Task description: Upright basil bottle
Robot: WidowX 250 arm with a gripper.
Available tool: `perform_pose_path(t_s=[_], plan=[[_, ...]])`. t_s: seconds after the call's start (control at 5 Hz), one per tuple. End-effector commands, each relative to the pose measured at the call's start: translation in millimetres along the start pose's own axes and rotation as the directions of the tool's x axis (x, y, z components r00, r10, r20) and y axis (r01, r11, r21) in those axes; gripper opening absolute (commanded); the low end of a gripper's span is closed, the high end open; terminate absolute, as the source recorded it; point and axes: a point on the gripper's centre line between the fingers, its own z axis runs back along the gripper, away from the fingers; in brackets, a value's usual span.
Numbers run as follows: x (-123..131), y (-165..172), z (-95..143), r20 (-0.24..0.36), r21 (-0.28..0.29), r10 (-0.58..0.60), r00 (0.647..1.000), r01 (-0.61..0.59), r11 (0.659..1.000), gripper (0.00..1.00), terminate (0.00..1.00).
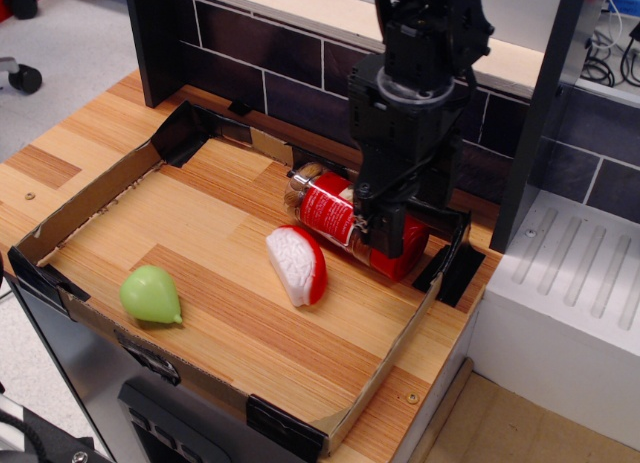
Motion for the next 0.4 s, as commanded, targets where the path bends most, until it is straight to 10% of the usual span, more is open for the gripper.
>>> perform_pose_path(t_s=[0.0,0.2], plan=[[1.1,-10.2,-9.7,0.041,-0.019,0.045,0.998,-0.045,0.999,1.0,0.0],[0.7,-11.2,-17.4,0.064,-0.017,0.043,0.997,-0.042,0.999,1.0,0.0]])
